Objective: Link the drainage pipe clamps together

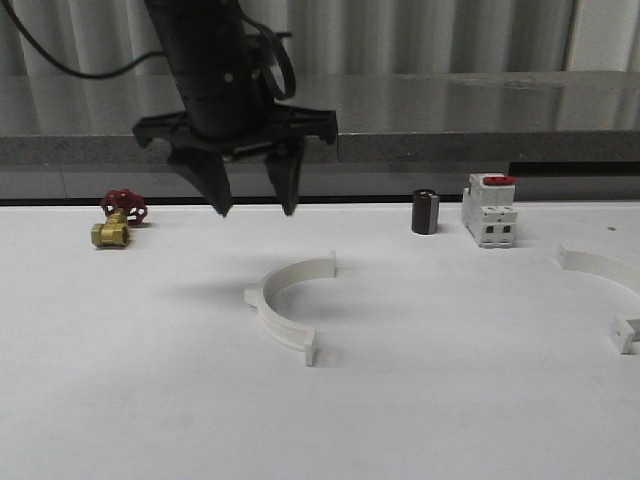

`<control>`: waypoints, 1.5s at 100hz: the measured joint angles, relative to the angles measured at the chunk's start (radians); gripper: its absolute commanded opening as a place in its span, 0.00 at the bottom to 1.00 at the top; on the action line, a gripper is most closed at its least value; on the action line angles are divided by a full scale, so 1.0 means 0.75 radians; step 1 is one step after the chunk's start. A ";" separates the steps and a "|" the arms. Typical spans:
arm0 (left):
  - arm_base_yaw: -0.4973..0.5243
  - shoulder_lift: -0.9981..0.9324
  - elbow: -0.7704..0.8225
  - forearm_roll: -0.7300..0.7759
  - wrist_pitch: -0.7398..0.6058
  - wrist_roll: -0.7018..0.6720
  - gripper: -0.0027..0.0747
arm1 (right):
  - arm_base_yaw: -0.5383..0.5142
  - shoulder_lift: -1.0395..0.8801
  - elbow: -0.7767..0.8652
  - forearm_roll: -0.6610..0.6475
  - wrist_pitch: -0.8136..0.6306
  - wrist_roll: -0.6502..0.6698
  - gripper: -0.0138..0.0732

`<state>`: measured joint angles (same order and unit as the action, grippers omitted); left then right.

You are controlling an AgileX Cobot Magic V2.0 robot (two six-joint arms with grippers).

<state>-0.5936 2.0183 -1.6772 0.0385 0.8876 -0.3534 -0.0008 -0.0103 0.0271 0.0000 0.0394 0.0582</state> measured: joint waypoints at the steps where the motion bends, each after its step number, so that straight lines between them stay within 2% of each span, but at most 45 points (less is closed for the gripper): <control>1: 0.000 -0.006 0.000 0.007 0.000 0.000 0.34 | 0.000 0.000 0.000 0.000 0.000 0.000 0.08; 12: 0.005 -0.102 0.005 0.119 -0.005 0.000 0.00 | 0.000 0.000 0.000 0.000 0.000 0.000 0.08; 28: 0.042 -0.264 0.086 0.197 -0.026 0.052 0.01 | 0.000 0.000 0.000 0.000 0.000 0.000 0.08; 45: 0.142 -0.472 0.305 0.157 -0.114 0.154 0.01 | 0.000 0.000 0.000 0.000 0.000 0.000 0.08; 85: 0.560 -1.067 0.945 -0.034 -0.302 0.325 0.01 | 0.000 0.000 0.000 0.000 0.000 0.000 0.08; 104: 0.697 -1.355 1.170 -0.051 -0.315 0.338 0.01 | 0.000 0.000 0.000 0.000 0.000 0.000 0.08; 150: 0.735 -2.124 1.565 -0.067 -0.303 0.345 0.01 | 0.000 0.000 0.000 0.000 0.000 0.000 0.08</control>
<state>-0.0426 0.4254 -0.5032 -0.0119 0.6607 -0.0945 -0.0008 -0.0103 0.0271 0.0000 0.0394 0.0582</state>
